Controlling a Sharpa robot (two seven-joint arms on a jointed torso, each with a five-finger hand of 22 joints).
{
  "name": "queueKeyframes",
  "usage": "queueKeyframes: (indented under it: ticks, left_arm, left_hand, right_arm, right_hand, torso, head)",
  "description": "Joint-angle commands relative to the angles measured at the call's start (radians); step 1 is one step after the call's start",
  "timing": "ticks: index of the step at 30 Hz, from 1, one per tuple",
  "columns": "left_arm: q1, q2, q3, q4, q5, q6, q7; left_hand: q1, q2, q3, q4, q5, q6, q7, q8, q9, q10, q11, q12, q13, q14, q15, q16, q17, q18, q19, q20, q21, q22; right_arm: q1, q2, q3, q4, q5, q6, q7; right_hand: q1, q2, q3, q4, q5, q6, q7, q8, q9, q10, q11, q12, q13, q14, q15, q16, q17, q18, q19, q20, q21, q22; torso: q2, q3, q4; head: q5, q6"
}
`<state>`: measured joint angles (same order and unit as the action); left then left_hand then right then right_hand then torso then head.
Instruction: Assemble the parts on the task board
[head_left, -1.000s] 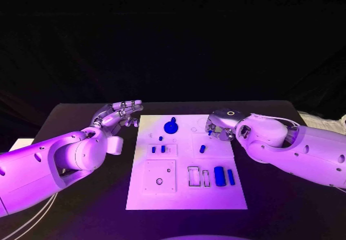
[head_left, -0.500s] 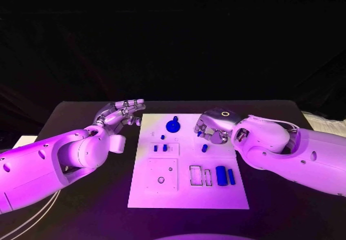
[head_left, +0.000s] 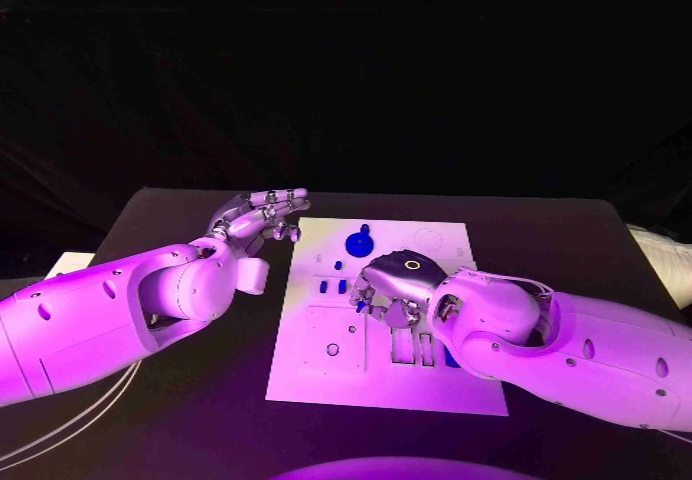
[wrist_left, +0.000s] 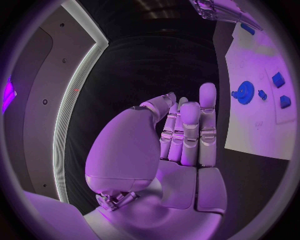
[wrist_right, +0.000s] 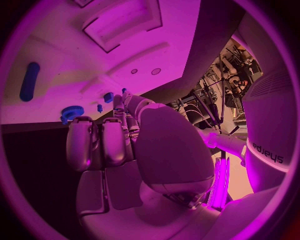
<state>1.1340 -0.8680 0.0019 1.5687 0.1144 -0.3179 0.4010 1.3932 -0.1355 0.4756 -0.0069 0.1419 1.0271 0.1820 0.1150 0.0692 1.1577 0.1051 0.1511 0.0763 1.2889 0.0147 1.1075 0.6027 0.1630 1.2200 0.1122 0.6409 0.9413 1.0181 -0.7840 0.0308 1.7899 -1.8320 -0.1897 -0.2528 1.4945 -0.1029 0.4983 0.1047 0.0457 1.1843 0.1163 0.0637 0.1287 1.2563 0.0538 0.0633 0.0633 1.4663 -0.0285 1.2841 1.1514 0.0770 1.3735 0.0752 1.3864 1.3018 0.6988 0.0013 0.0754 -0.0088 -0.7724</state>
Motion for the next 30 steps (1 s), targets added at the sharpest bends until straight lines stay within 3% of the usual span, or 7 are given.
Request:
queueKeyframes:
  ticks: [1, 11, 30]
  left_arm:
    - [0.0, 0.001, 0.0, 0.005, 0.004, 0.019, 0.001]
    - [0.0, -0.002, 0.0, 0.007, 0.004, 0.02, -0.001]
    - [0.0, -0.004, 0.0, 0.007, 0.004, 0.023, -0.006]
  left_hand:
    - [0.0, 0.005, -0.005, -0.004, 0.0, -0.009, 0.001, 0.004, -0.002, -0.006, 0.0, 0.007, 0.0, -0.01, 0.0, -0.004, -0.001, 0.015, -0.009, 0.001, -0.005, -0.002]
    - [0.0, 0.005, -0.005, -0.004, 0.0, -0.009, 0.001, 0.004, -0.002, -0.006, 0.0, 0.007, 0.0, -0.01, 0.0, -0.004, -0.001, 0.015, -0.009, 0.001, -0.005, -0.002]
    - [0.0, 0.005, -0.006, -0.005, 0.0, -0.01, 0.002, 0.004, -0.002, -0.008, 0.0, 0.007, -0.001, -0.011, 0.001, -0.004, -0.002, 0.015, -0.009, 0.001, -0.006, -0.003]
  right_arm:
    - [-0.01, 0.011, -0.001, -0.014, 0.013, 0.027, 0.029]
    - [-0.029, 0.037, -0.006, -0.04, 0.023, 0.044, 0.039]
    - [-0.033, 0.052, -0.009, -0.053, 0.024, 0.081, 0.038]
  right_hand:
    - [-0.011, 0.001, 0.004, -0.003, 0.006, 0.003, 0.004, 0.005, 0.001, 0.003, 0.004, 0.001, 0.002, 0.038, 0.006, 0.005, 0.0, -0.009, 0.001, 0.006, 0.002, -0.002]
    - [-0.013, 0.001, 0.006, -0.006, 0.007, 0.002, 0.006, 0.005, 0.002, 0.002, 0.005, 0.0, 0.002, 0.038, 0.007, 0.005, -0.001, -0.009, 0.0, 0.008, 0.001, -0.002]
    - [-0.016, 0.001, 0.007, -0.009, 0.007, 0.001, 0.008, 0.005, 0.002, 0.001, 0.007, 0.001, 0.002, 0.038, 0.009, 0.005, -0.001, -0.008, 0.0, 0.01, 0.001, -0.002]
  torso:
    - [0.001, 0.0003, -0.0006]
    - [0.001, 0.0029, -0.0022]
    - [0.001, 0.0023, -0.0026]
  head:
    - [0.005, -0.005]
    - [0.018, -0.014]
    - [0.028, -0.026]
